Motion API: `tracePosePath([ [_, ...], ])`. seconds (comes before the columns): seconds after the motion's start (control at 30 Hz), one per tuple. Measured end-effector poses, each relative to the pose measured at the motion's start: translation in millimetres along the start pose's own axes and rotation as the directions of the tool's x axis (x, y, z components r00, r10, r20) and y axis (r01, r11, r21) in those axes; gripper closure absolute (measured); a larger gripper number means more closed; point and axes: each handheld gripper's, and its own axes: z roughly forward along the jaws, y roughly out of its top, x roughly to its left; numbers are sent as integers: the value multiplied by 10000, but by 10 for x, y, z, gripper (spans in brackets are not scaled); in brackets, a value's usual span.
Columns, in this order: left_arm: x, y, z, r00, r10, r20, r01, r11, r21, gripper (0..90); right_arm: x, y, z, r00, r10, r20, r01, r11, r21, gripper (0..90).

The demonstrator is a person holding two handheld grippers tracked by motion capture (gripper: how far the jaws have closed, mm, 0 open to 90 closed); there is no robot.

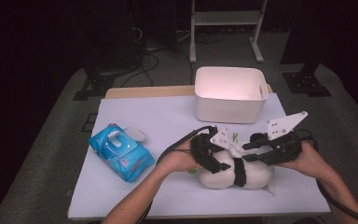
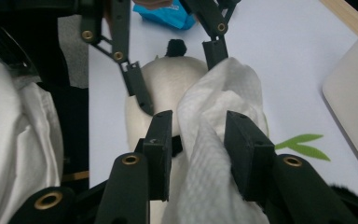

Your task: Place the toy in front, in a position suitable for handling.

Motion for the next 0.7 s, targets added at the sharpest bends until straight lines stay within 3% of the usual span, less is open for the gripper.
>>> tracePosePath([
  [0.17,-28,17,4,9998,220,-17,-220,9998,21,379,-28,63,219,9998,-19,175,10,9988,492,638],
  [0.3,-30,7,-4,9997,224,3,-224,9997,-15,381,-20,59,285,9990,-253,371,226,9973,700,791],
  [0.5,-29,-1,-4,9999,154,-43,-155,9999,-73,386,-23,-43,102,9989,-45,466,25,9992,411,807],
  [0.7,-33,15,0,9999,164,32,-163,9998,-138,391,-82,-243,-202,9924,484,1130,-509,9985,198,810],
])
